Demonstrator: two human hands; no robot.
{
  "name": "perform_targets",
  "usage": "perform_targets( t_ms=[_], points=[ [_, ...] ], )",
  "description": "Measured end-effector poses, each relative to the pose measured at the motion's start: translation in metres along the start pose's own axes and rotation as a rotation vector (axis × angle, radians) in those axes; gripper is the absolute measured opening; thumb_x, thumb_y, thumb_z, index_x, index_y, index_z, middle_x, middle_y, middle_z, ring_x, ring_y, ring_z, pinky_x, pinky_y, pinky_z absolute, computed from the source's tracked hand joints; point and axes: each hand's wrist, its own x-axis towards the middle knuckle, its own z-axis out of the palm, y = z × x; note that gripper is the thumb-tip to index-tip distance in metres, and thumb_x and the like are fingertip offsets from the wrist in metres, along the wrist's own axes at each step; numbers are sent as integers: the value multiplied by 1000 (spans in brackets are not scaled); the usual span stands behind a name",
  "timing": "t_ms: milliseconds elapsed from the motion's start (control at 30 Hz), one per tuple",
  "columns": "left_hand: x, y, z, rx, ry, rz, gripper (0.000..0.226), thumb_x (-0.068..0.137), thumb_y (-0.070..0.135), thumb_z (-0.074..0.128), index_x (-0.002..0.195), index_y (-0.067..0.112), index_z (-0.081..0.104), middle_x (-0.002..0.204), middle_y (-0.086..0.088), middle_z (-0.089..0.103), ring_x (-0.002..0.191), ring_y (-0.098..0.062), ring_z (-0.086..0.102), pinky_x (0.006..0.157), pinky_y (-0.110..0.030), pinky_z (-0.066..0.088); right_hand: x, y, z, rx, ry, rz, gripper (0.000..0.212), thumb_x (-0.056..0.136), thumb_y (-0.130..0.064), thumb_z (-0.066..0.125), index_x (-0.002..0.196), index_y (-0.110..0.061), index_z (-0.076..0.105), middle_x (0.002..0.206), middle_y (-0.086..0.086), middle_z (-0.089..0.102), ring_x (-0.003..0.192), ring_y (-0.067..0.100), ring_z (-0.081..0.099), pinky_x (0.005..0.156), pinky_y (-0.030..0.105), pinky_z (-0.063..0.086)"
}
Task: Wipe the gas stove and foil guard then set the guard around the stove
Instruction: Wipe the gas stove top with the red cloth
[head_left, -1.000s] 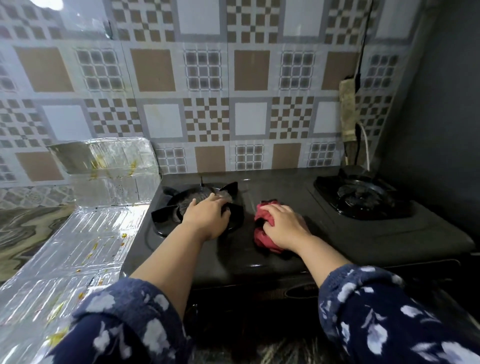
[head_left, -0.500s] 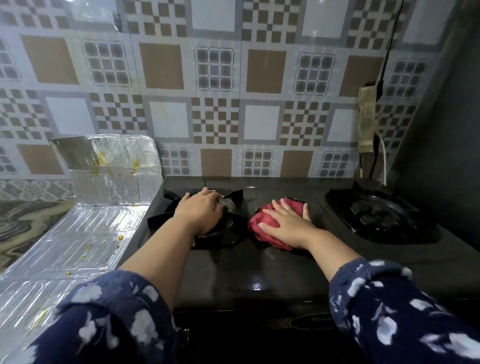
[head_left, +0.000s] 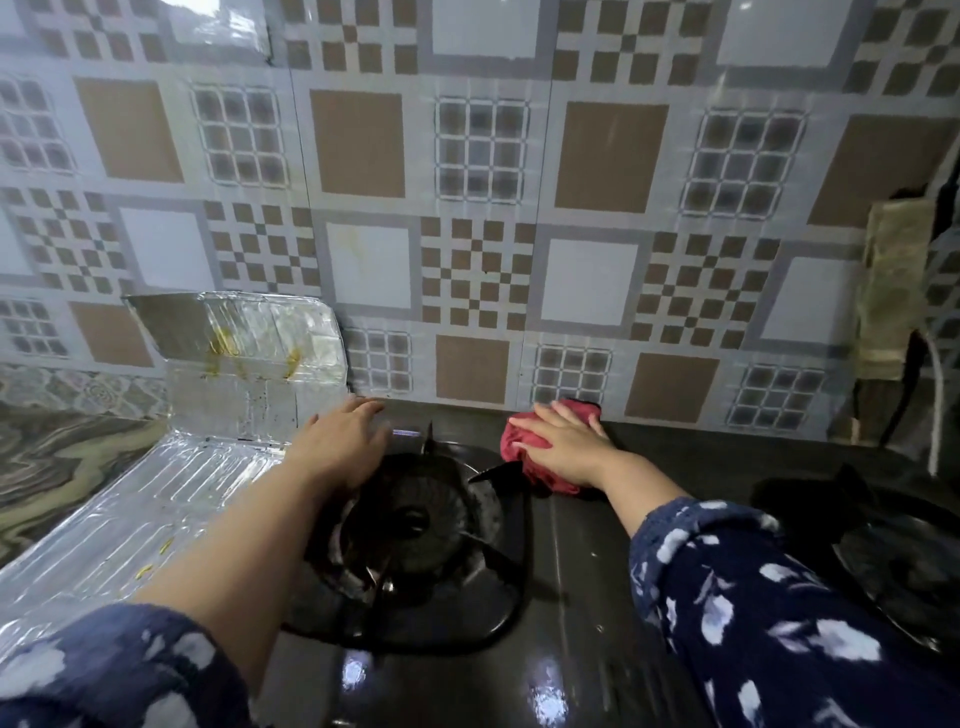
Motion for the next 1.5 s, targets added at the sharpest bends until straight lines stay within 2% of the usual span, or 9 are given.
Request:
perform_targets(
  t_ms=[267, 400, 633, 833, 1033, 1100, 1200, 1367, 1500],
  points=[
    [25, -32, 7, -51, -97, -145, 60, 96, 45, 40, 144, 11, 32, 148, -11, 40, 132, -27, 42, 107, -34, 33, 82, -49, -7, 23, -158, -301, 57, 93, -55, 43, 146, -44, 25, 156, 1, 26, 143, 29, 23, 117, 43, 16],
    [30, -37, 6, -26, -159, -153, 60, 92, 55, 40, 133, 13, 45, 138, -11, 51, 124, -27, 49, 98, -32, 37, 108, -81, -8, 73, -247, -413, 61, 91, -51, 52, 146, -42, 26, 156, -1, 26, 143, 23, 23, 116, 37, 16],
    [31, -43, 13, -41, -162, -138, 76, 88, 66, 35, 142, 12, 37, 150, -9, 37, 136, -25, 37, 109, -35, 31, 140, -139, 3, 83, -276, -430, 90, 86, -58, 55, 153, -22, 7, 158, 1, 23, 144, 21, 26, 117, 29, 20],
    [31, -44, 12, -52, -199, -131, 78, 88, 65, 35, 148, 17, 27, 154, -7, 29, 140, -24, 31, 112, -34, 25, 143, -157, 2, 39, -280, -473, 56, 97, -47, 42, 147, -23, 31, 153, 4, 35, 139, 24, 35, 115, 34, 24],
    [30, -41, 10, -48, -229, -167, 84, 86, 69, 35, 148, 13, 25, 156, -5, 25, 141, -22, 29, 114, -35, 24, 140, -141, 0, 36, -244, -271, 49, 103, -38, 22, 143, -17, 41, 147, 14, 44, 130, 32, 45, 105, 35, 34],
    [31, -42, 10, -25, -238, -173, 85, 85, 71, 34, 148, 14, 25, 156, -4, 24, 141, -22, 29, 114, -36, 25, 131, -132, -5, 78, -309, -281, 47, 104, -34, 24, 146, -15, 34, 150, 15, 38, 134, 34, 40, 109, 36, 31],
    [31, -39, 8, 27, -215, -159, 81, 84, 72, 34, 145, 18, 32, 154, -1, 31, 138, -21, 35, 112, -39, 29, 120, -108, -9, 61, -345, -275, 52, 101, -44, 30, 151, -37, 15, 157, 11, 21, 144, 32, 23, 116, 38, 17],
    [29, -6, 3, 81, -135, -74, 73, 91, 64, 25, 149, 18, 23, 158, 0, 19, 144, -17, 22, 118, -44, 16, 95, -69, -7, 74, -213, -221, 48, 99, -50, 32, 145, -43, 27, 155, 3, 28, 139, 29, 32, 118, 41, 20],
    [18, 25, 2, 54, -145, -7, 68, 96, 56, 21, 150, 16, 17, 160, -1, 12, 147, -14, 11, 120, -44, 8, 65, -38, -10, -12, -152, -111, 50, 99, -52, 23, 148, -41, 20, 162, -6, 8, 148, 25, 14, 119, 47, 7]
  ],
)
